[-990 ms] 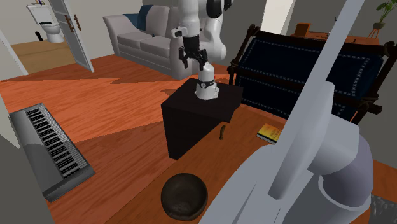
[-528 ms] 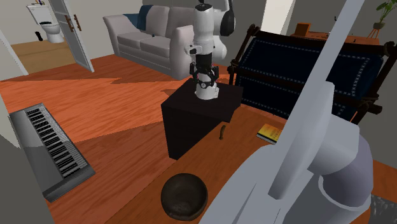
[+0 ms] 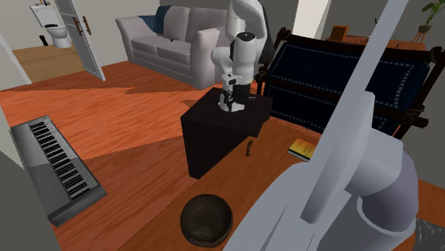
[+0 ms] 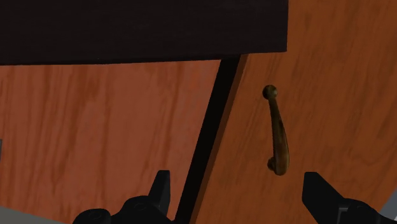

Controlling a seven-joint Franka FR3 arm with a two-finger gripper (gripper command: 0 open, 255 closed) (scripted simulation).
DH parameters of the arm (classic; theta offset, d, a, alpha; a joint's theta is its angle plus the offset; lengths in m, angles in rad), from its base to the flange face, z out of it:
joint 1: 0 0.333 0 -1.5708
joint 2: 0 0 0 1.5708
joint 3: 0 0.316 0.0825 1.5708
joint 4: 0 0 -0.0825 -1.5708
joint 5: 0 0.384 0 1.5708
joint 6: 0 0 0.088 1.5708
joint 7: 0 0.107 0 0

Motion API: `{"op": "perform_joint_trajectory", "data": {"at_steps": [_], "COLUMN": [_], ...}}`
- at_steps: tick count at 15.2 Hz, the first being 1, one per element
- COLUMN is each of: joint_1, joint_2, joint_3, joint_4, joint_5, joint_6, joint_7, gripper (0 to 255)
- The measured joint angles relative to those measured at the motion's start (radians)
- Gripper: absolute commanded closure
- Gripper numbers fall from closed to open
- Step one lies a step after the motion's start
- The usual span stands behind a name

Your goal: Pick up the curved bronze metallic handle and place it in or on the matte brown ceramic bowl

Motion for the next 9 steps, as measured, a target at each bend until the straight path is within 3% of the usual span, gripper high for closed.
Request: {"op": "perform_joint_trajectory", "data": {"at_steps": [5,9], "joint_1": [-0.013,-0.032], "joint_2": [0.210,0.378], "joint_3": [0.110,0.163], "joint_4": [0.034,0.073], "joint_5": [-0.100,-0.284], "joint_6": [0.178,0.288], "joint_7": [0.143,0.316], "gripper": [0,0]}}
